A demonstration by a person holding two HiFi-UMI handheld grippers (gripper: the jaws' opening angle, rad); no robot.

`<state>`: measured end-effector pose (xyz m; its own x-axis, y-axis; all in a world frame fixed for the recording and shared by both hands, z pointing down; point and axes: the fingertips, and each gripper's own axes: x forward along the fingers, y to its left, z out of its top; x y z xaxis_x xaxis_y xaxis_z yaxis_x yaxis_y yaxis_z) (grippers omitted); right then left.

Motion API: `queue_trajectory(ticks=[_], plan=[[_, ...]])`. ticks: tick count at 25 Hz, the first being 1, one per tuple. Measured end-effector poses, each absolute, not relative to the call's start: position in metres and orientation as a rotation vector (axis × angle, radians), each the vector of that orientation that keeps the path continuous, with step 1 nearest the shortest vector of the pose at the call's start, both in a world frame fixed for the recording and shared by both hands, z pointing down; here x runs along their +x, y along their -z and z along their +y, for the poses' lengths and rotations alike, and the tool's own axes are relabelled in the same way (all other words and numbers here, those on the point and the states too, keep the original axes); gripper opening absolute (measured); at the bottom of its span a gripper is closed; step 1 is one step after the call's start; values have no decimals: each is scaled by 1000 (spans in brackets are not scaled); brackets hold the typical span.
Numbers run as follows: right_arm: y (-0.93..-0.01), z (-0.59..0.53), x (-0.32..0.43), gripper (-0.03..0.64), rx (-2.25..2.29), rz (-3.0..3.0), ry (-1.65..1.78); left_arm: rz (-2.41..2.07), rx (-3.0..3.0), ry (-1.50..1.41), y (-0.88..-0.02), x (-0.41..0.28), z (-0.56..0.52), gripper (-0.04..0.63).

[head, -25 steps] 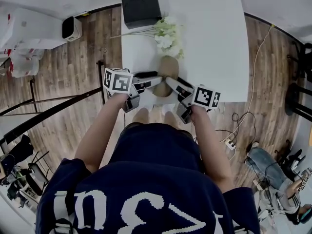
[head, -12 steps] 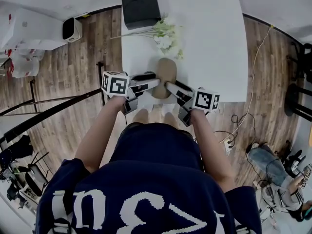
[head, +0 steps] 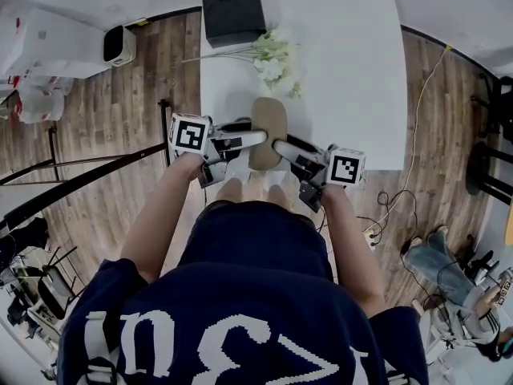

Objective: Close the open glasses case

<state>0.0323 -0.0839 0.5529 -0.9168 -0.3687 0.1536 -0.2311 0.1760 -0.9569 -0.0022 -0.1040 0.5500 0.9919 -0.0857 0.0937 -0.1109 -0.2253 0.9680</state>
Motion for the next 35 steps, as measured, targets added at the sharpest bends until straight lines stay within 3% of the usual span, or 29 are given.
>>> queue_trajectory(ticks=[6, 11, 21, 28, 31, 35], plan=[[-517, -91, 27, 261, -501, 2479, 1728, -89, 1892, 79, -511, 15, -114, 305], [-471, -118, 48, 259, -629, 2458, 1494, -314, 2049, 209, -464, -1, -155, 304], [-424, -104, -1, 256, -577, 2339, 1455, -531, 2178, 577, -342, -11, -204, 304], [-387, -121, 3, 142, -579, 2234, 1322, -614, 2147, 748, -315, -21, -205, 304], [-380, -120, 10, 61, -560, 2205, 1306, -644, 2092, 825, -311, -31, -207, 304], [-377, -122, 13, 60, -558, 2177, 1302, -653, 2105, 834, -307, -32, -207, 304]])
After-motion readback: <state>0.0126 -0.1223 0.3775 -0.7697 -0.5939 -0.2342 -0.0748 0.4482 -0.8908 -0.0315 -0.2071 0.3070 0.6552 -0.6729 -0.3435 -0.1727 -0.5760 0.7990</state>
